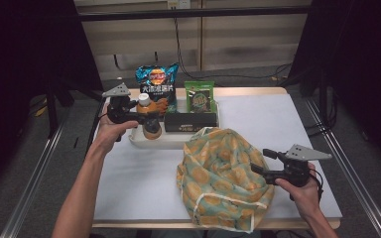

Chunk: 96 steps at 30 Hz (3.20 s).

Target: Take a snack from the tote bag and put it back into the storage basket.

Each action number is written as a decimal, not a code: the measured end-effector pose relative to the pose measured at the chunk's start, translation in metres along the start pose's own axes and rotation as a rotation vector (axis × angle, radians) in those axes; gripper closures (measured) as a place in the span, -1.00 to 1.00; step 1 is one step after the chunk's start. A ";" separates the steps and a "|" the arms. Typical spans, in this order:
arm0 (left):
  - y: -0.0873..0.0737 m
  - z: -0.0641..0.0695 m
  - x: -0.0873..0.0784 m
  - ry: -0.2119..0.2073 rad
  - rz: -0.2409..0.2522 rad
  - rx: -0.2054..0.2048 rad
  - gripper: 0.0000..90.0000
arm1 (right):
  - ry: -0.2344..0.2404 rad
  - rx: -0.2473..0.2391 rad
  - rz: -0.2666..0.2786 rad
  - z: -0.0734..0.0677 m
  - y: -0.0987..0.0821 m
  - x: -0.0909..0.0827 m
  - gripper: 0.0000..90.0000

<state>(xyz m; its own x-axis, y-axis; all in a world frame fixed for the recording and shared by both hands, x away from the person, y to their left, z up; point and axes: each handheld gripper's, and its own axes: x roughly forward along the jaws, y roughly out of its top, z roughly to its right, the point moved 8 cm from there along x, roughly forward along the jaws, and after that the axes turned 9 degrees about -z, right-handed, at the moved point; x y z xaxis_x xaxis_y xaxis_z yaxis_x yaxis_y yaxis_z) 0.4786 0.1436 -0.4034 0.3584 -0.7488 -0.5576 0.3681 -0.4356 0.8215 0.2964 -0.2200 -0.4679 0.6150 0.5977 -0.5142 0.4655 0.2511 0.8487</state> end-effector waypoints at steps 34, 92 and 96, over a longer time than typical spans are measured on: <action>-0.034 -0.040 0.036 0.053 -0.094 -0.042 -0.33 | 0.019 -0.011 -0.008 -0.005 -0.002 0.004 -0.41; -0.033 -0.038 0.030 0.218 -0.023 -0.155 -0.33 | 0.033 0.001 -0.032 0.000 -0.006 0.013 -0.45; -0.035 -0.039 0.030 0.184 -0.028 -0.129 -0.33 | 0.035 0.001 -0.030 0.000 -0.006 0.012 -0.46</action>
<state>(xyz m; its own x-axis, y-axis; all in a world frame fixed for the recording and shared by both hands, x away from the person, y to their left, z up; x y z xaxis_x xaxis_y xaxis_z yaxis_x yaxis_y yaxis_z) 0.5101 0.1564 -0.4538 0.4927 -0.6280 -0.6024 0.4829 -0.3786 0.7896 0.3009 -0.2146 -0.4791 0.5780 0.6166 -0.5345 0.4840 0.2683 0.8329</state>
